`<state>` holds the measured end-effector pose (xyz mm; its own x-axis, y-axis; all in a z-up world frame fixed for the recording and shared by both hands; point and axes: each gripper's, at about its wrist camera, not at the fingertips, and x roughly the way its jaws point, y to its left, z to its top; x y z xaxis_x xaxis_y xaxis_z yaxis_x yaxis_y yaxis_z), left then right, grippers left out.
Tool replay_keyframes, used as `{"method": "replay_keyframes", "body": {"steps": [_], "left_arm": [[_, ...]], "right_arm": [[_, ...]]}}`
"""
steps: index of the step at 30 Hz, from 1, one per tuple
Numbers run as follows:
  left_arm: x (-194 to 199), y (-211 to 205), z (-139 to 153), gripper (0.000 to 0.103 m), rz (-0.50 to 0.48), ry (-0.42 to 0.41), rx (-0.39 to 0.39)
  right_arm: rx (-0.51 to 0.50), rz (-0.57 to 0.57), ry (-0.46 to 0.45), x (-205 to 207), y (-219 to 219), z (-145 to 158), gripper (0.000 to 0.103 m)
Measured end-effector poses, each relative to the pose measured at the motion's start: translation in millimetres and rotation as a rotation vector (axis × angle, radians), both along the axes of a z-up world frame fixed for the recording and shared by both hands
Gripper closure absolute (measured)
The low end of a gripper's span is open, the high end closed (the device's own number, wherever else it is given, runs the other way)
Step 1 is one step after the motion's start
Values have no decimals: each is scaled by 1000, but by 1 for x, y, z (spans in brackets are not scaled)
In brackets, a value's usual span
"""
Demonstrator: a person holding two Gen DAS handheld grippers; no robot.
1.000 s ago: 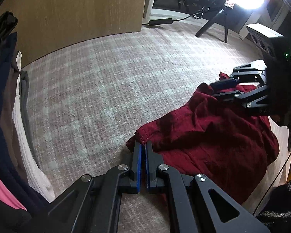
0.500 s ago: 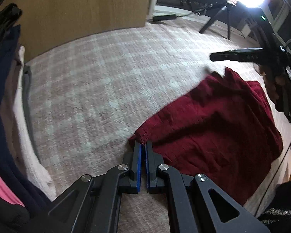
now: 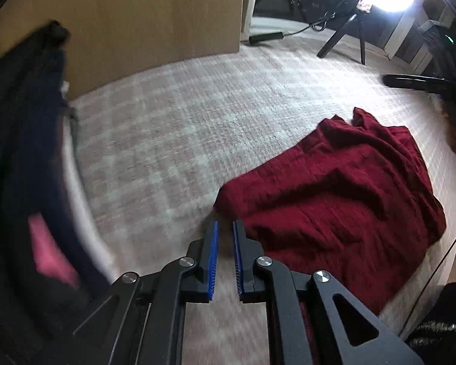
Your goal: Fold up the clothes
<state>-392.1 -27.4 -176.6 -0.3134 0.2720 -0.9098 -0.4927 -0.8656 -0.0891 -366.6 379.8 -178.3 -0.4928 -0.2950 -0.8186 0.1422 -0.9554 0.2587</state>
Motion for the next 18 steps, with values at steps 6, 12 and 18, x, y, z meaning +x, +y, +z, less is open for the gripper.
{"method": "replay_keyframes", "body": {"steps": [6,12,18], "left_arm": [[81,-17,15,73,-37,-71,53],[129,-12,-15,73,-3,-184,151],[124,-3,-20,73,28,-169,210]], "right_arm": [[-77,-199,-169,140,47,-44,64],[-218,-296,-227,210,46,-86,64],[-219,-247,-186,218,29,-85,64]]}}
